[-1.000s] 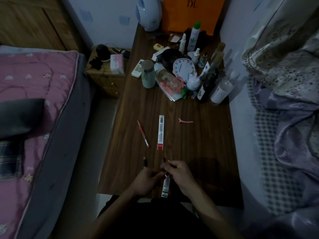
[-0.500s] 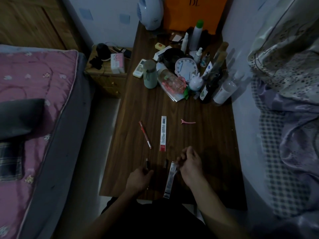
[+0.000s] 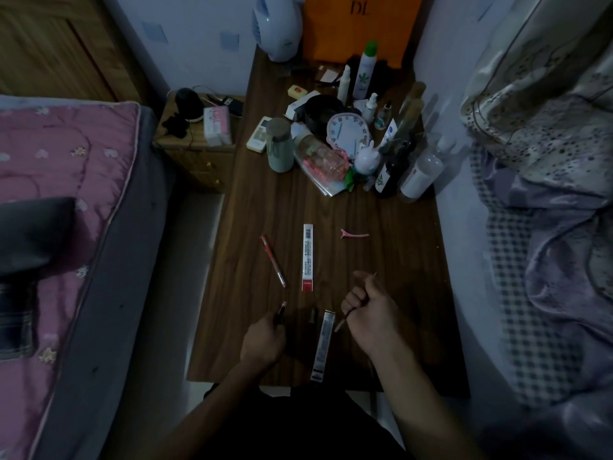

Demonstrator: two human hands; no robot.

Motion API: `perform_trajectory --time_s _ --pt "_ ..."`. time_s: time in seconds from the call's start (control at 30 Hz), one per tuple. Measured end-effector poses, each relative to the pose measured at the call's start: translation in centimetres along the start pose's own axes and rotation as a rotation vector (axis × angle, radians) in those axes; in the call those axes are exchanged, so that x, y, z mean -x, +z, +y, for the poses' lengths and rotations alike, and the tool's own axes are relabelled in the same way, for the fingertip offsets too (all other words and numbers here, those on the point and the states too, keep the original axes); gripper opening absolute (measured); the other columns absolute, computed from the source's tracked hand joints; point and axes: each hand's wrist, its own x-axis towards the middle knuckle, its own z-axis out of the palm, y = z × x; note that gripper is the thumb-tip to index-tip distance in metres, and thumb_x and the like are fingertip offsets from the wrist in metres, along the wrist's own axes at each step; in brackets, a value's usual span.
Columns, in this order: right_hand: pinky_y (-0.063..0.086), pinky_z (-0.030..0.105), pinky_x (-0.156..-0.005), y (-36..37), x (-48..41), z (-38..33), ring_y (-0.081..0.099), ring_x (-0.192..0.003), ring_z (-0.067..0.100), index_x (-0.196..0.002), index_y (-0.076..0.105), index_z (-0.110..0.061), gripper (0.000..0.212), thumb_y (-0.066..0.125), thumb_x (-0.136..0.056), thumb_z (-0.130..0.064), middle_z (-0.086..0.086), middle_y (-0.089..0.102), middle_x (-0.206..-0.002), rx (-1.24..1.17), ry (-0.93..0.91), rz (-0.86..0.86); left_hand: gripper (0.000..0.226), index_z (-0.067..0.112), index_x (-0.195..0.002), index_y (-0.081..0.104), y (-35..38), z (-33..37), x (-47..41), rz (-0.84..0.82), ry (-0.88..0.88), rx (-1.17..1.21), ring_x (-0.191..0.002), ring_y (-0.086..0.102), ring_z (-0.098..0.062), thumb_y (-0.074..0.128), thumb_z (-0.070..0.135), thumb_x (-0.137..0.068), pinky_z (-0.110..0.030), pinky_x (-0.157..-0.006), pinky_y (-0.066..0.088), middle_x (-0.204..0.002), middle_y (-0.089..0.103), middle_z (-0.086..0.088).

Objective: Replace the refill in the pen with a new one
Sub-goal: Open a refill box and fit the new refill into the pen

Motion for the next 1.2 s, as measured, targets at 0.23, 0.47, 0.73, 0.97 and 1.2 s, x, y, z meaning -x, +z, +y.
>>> perform_trajectory --time_s 0.23,0.47,0.73,0.97,1.2 --pt "0.031 0.024 -0.046 2.0 2.1 -1.5 0.034 -0.048 0.009 -0.092 0.071 -0.019 0.035 0.044 -0.101 -0.04 -0.004 0.041 -0.06 -0.06 -0.059 -0.205 0.02 0.021 -0.094 0.067 -2.6 3.8 4.3 -0.022 0.278 0.263 -0.068 0.064 0.005 0.047 0.025 -0.097 -0.026 -0.066 0.047 -0.075 0.07 0.01" --pt "0.029 0.023 -0.042 4.4 5.9 -3.6 0.029 -0.044 0.008 -0.092 0.067 -0.017 0.029 0.05 -0.092 -0.041 -0.004 0.036 -0.057 -0.166 -0.119 -0.437 0.023 0.021 -0.09 0.062 -4.8 7.6 8.3 0.035 0.516 0.189 -0.062 0.062 -0.002 0.045 0.033 -0.1 -0.015 -0.054 0.037 -0.064 0.063 0.013" --pt "0.032 0.024 -0.044 5.2 8.2 -4.9 0.03 -0.045 0.008 -0.092 0.066 -0.015 0.036 0.04 -0.101 -0.037 -0.004 0.037 -0.059 -0.216 -0.193 -0.597 0.03 0.019 -0.078 0.058 -6.0 9.4 11.0 0.008 0.552 0.183 -0.057 0.059 -0.011 0.043 0.033 -0.101 -0.023 -0.052 0.037 -0.062 0.06 0.009" --pt "0.03 0.023 -0.044 4.4 8.9 -4.8 0.029 -0.045 0.008 -0.09 0.068 -0.016 0.042 0.037 -0.103 -0.04 -0.004 0.036 -0.058 -0.207 -0.198 -0.572 0.032 0.018 -0.074 0.055 -5.7 10.4 12.2 -0.023 0.529 0.235 -0.051 0.051 -0.007 0.044 0.032 -0.1 -0.033 -0.053 0.039 -0.06 0.058 -0.001" --pt "0.031 0.024 -0.045 4.9 9.2 -5.1 0.03 -0.045 0.009 -0.092 0.068 -0.015 0.038 0.038 -0.103 -0.038 -0.003 0.037 -0.059 -0.18 -0.232 -0.587 0.033 0.015 -0.077 0.058 -6.2 10.7 12.2 -0.019 0.548 0.23 -0.052 0.054 -0.012 0.043 0.032 -0.1 -0.036 -0.053 0.04 -0.063 0.06 -0.004"
